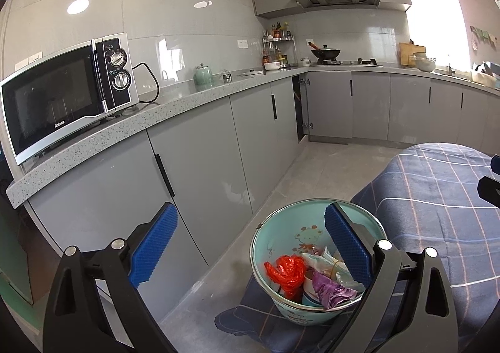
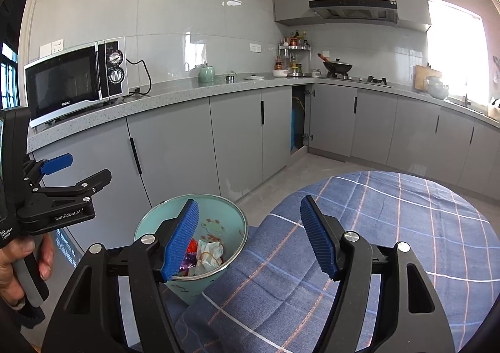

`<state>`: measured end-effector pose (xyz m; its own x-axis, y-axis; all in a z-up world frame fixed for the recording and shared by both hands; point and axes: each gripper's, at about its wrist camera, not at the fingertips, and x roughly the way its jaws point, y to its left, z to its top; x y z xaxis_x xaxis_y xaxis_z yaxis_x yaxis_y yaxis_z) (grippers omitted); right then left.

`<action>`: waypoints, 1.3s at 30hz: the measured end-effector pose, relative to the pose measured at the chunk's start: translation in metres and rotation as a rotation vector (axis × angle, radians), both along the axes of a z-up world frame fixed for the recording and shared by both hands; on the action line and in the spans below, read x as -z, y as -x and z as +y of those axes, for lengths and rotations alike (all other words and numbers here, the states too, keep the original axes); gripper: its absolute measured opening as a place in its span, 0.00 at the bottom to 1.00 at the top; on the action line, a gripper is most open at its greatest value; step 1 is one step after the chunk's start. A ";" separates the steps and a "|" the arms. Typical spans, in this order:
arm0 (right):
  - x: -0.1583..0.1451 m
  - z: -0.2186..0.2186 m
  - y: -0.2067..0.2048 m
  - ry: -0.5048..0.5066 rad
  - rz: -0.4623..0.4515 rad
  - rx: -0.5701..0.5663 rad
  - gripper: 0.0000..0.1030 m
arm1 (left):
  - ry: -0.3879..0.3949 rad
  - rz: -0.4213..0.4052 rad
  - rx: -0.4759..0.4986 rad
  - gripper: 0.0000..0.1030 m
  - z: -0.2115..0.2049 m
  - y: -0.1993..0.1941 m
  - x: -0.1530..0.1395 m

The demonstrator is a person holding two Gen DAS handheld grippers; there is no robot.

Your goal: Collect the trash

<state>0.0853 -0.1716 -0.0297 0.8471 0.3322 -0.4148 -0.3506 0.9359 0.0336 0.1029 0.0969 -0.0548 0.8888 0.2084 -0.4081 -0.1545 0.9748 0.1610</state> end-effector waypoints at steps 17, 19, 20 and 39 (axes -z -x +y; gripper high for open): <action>-0.001 -0.001 0.001 -0.009 -0.009 0.004 0.66 | -0.004 -0.002 0.002 0.91 -0.001 0.001 0.000; -0.001 -0.001 0.001 -0.008 -0.010 0.004 0.66 | -0.007 -0.003 0.004 0.92 -0.002 0.001 0.000; -0.001 -0.001 0.001 -0.008 -0.010 0.003 0.66 | -0.008 -0.004 0.004 0.92 -0.001 0.001 0.000; -0.003 0.003 0.004 -0.009 -0.015 0.004 0.68 | -0.019 -0.008 0.009 0.95 -0.004 0.002 -0.001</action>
